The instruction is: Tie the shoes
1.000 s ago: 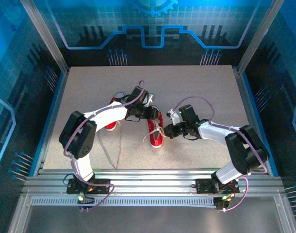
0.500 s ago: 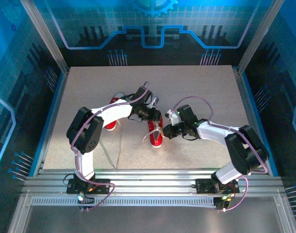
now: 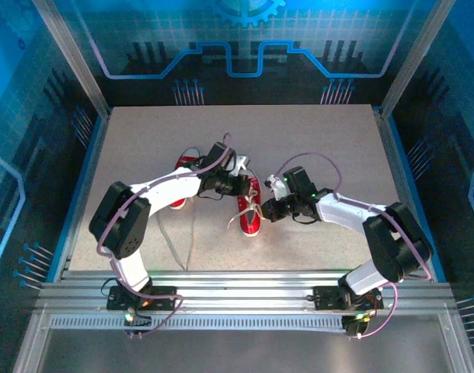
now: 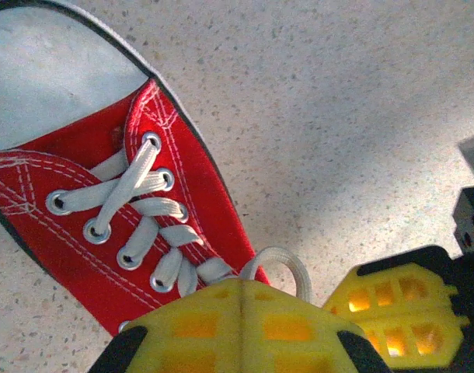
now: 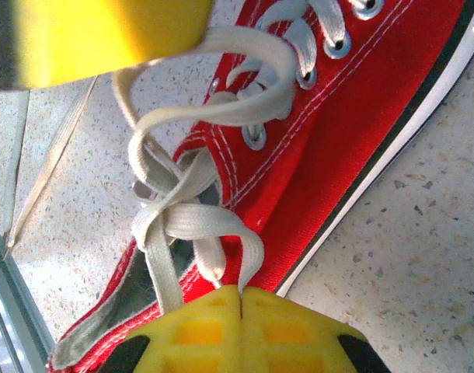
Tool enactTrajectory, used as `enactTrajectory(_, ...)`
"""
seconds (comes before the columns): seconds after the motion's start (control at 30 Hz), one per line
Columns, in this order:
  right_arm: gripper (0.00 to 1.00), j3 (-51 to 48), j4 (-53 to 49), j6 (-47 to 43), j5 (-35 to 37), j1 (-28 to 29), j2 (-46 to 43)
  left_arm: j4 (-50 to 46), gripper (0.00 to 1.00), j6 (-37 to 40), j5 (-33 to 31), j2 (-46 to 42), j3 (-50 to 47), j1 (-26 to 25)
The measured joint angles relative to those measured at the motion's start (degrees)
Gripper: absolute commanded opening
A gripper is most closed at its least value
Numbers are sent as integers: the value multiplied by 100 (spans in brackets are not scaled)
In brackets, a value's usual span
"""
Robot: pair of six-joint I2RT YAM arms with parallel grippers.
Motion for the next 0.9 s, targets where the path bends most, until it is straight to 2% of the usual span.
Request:
enactTrajectory(0.27,0,328,-280,26,-4,0,-50,1099,0,-404,-267,-688,-1246,-11)
enactTrajectory(0.37,0,435,-411,24,-28,0,-59,1491,20,-544,-409,-820,-1665,-57)
enactTrajectory(0.47,0,601,-605,24,-48,0,-55,1676,36,-584,-525,-885,-1858,-90)
enactTrajectory(0.67,0,1235,-1108,20,-96,2,114,1926,39,-367,-815,-1543,-2328,-90)
enactTrajectory(0.9,0,1904,-1762,-74,-166,94,518,2483,49,780,-973,-2159,-2900,-291)
